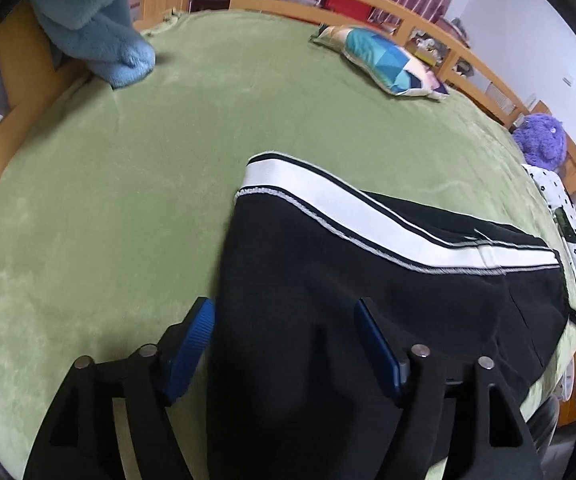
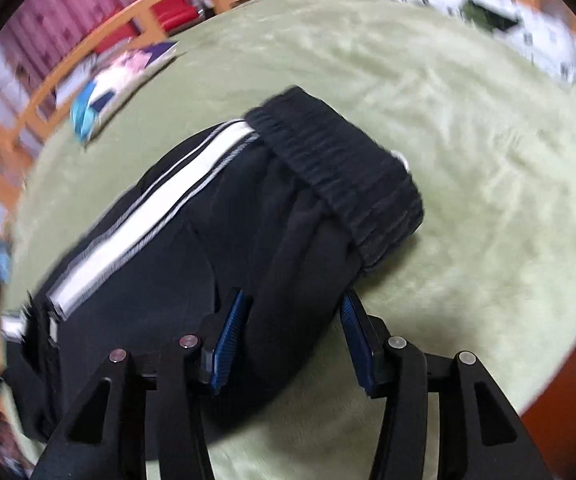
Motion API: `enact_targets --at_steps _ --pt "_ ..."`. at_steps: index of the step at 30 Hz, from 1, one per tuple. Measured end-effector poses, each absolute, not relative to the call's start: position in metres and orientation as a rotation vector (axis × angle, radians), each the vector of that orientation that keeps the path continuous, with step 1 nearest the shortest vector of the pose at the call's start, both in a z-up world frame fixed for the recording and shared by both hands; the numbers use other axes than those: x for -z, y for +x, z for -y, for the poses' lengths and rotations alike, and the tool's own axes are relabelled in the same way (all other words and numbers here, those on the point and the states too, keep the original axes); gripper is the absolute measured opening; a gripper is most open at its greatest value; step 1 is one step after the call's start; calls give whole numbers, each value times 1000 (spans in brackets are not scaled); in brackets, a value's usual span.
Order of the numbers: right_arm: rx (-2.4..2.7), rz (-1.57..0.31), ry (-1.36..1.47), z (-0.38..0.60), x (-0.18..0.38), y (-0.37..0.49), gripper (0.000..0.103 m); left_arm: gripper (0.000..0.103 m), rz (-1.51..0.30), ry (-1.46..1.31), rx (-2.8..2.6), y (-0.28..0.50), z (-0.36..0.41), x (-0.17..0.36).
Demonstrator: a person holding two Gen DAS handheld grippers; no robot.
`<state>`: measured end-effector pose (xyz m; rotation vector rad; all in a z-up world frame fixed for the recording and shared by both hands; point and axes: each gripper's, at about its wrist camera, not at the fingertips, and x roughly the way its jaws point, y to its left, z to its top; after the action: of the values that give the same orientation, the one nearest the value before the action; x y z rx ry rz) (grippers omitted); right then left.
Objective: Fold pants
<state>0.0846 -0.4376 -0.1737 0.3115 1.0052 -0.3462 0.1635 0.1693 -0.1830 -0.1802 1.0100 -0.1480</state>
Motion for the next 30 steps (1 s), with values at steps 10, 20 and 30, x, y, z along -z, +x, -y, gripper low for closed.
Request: enact_targets --at_steps 10,20,30 --pt "196 -904 194 351 116 92 51 75 -1091 -113 124 109 -156 216" --pt "67 -969 212 286 136 117 51 76 -1041 -182 163 97 -171 195" --pt "-47 -994 193 233 153 145 51 76 -1018 -238 201 105 -170 189"
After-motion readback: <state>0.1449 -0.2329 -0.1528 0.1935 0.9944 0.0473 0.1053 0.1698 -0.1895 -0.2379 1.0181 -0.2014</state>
